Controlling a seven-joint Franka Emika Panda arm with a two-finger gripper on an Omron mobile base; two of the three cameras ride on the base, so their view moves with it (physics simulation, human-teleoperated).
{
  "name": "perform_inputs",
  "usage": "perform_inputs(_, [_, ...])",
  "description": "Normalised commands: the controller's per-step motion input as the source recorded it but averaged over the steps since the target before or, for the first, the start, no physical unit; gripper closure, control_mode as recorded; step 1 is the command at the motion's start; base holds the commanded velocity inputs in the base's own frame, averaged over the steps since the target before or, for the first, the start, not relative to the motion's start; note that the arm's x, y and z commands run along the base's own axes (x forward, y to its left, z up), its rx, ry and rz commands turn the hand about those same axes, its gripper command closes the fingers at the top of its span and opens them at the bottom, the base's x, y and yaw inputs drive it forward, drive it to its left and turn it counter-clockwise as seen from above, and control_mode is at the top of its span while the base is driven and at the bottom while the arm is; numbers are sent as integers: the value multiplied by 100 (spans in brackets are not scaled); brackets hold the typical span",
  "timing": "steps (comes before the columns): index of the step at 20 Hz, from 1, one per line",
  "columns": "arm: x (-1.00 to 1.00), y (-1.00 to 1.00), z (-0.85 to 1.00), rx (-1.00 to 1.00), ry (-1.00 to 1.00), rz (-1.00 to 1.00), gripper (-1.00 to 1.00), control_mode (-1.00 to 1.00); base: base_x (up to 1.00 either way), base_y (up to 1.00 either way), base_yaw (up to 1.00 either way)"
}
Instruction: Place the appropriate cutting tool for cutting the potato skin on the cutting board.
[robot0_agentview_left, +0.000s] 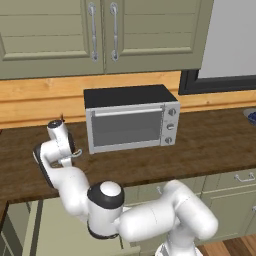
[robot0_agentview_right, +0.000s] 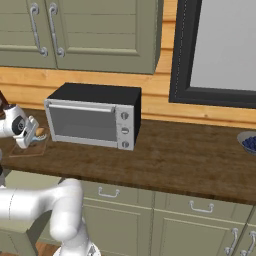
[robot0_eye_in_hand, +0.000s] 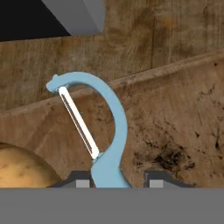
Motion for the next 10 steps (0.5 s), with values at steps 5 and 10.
perform_inputs(5, [-14, -9, 10, 2, -2, 0, -100, -100, 0, 0, 0])
perform_inputs(10, [-10, -16, 59, 0, 0, -1, -100, -100, 0, 0, 0])
